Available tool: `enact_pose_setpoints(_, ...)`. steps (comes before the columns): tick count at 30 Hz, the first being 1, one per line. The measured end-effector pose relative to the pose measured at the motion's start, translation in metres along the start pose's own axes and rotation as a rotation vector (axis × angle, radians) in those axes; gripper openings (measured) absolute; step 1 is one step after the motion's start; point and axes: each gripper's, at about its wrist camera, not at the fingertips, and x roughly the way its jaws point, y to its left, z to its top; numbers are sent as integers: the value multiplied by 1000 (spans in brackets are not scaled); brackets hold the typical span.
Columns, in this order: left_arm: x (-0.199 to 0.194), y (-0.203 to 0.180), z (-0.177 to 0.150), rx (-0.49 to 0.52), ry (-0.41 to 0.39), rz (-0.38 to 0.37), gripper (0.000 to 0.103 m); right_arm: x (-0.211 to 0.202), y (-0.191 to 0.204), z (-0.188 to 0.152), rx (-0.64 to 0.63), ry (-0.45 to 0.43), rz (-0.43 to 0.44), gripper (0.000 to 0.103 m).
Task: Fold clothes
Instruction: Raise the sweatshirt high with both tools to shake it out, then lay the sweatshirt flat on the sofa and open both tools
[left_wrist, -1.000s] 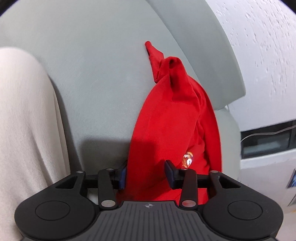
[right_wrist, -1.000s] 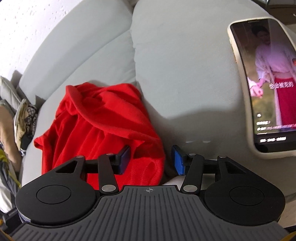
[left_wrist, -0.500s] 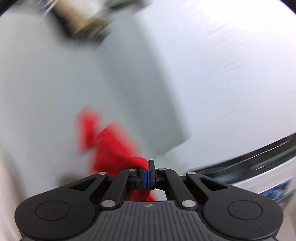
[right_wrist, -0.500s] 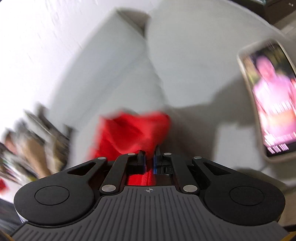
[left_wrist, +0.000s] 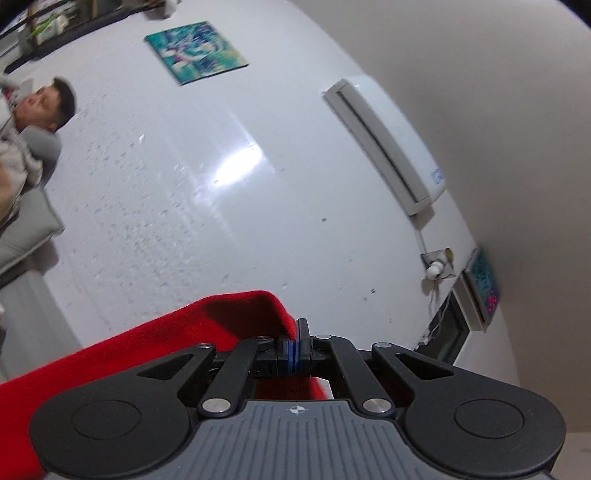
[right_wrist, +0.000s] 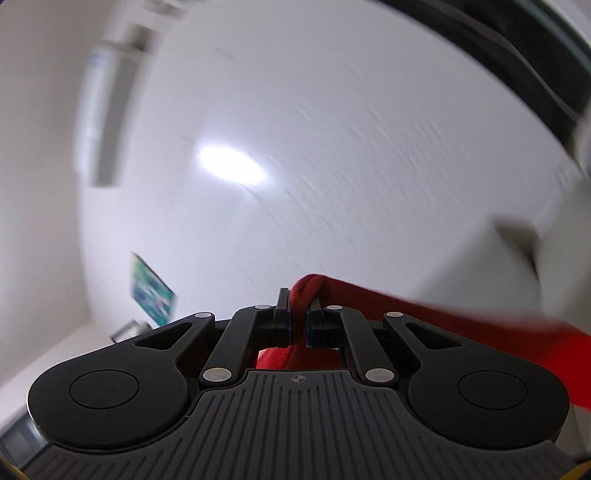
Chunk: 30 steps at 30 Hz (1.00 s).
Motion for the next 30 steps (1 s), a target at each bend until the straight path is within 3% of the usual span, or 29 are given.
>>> enact_pose_setpoints(4, 3, 2, 3, 52, 2, 16, 0, -10, 25, 4, -76, -16, 8, 7)
enact_pose_setpoints(8, 50, 61, -18, 35, 165, 166, 0, 24, 11, 3, -100, 41, -107, 7)
enact_pose_setpoints(13, 160, 169, -76, 11, 465, 418, 0, 155, -63, -15, -89, 243, -396, 7)
enact_pose_setpoints(15, 198, 205, -96, -1, 533, 489, 0, 209, -98, -23, -70, 311, -495, 7)
enact_pose_setpoints(17, 222, 223, -103, 54, 524, 504, 0, 245, -114, -19, -94, 299, -545, 7)
enact_pose_setpoints(20, 243, 211, -90, 103, 439, 396, 0, 266, -107, 7, -105, 211, -479, 7)
enact_pose_setpoints(23, 243, 202, -86, 136, 399, 327, 0, 255, -97, 25, -124, 167, -430, 7)
enact_pose_setpoints(26, 228, 238, -115, 115, 441, 374, 0, 242, -109, 17, -130, 199, -440, 7)
enact_pose_setpoints(30, 195, 310, -173, 62, 529, 505, 0, 239, -184, -57, -60, 318, -527, 7)
